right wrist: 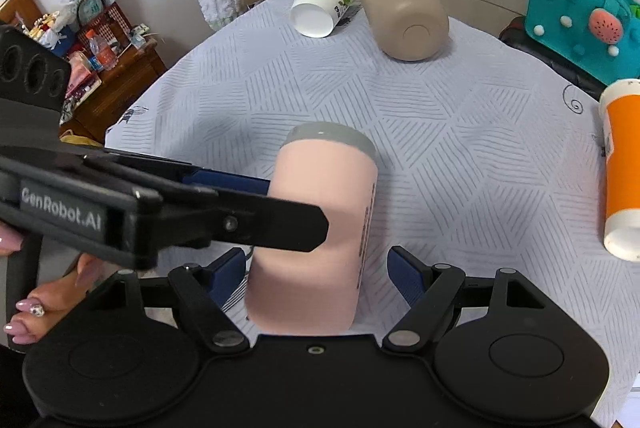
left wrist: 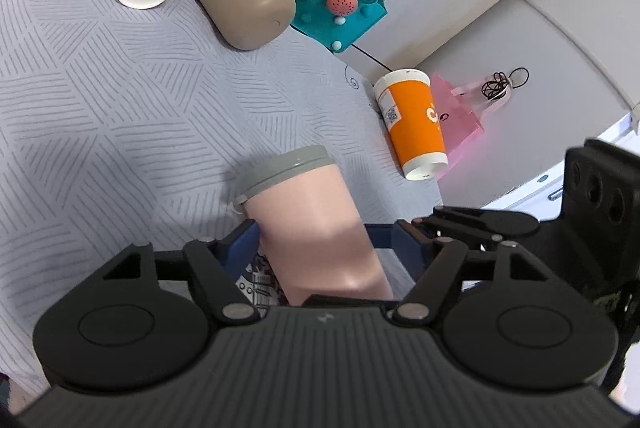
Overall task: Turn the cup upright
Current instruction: 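Rotate the held pink cup with the right gripper until its opening faces up, then lower the upright pink cup onto the table and open the right gripper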
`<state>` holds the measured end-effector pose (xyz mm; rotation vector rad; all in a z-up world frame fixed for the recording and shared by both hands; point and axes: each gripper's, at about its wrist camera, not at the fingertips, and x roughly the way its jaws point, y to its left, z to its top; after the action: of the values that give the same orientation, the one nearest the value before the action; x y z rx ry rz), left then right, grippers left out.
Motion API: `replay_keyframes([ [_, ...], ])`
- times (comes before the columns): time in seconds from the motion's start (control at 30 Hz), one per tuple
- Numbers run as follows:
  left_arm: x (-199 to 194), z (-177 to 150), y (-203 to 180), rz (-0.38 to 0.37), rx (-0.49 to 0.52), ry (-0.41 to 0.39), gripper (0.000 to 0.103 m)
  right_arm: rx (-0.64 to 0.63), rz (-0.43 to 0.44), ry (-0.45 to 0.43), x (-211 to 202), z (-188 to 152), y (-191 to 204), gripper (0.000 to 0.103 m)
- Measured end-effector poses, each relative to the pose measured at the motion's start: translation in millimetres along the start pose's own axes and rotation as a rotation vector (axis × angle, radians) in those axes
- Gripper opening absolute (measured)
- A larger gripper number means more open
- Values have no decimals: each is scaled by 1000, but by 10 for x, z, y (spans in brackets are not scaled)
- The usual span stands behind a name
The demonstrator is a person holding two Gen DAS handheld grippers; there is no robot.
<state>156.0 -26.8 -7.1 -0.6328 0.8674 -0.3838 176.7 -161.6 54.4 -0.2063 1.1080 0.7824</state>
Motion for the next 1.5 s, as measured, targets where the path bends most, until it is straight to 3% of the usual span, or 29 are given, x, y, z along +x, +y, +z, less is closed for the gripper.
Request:
replay_keyframes([
  [0.1,39,-6,33,0,-11,34,67,-6,14,16,42,29,-2,78],
  [0.13,60,-9,41,3,-15,44,67,0,32,22,48,37,-8,72],
  [0.43,196,-6,82,2,-23,41,70,27,26,-12,32,-24,4,72],
  [0.53,164,-20,40,0,31,3,70,21,22,-43,-2,-62,39,72],
  [0.77,-170,-36,-220,2,279,-170,66,-43,-19,-152,-113,-44,210,72],
  [0.97,-441,42,-280,22,438,-250,67,-95,-73,-328,-105,-56,412,67],
  [1.23,-536,107,-53,8,470,-271,67,-115,-122,-435,80,-52,560,67],
  [1.5,-386,172,-4,-6,479,-260,67,-18,-108,-454,135,-63,449,67],
])
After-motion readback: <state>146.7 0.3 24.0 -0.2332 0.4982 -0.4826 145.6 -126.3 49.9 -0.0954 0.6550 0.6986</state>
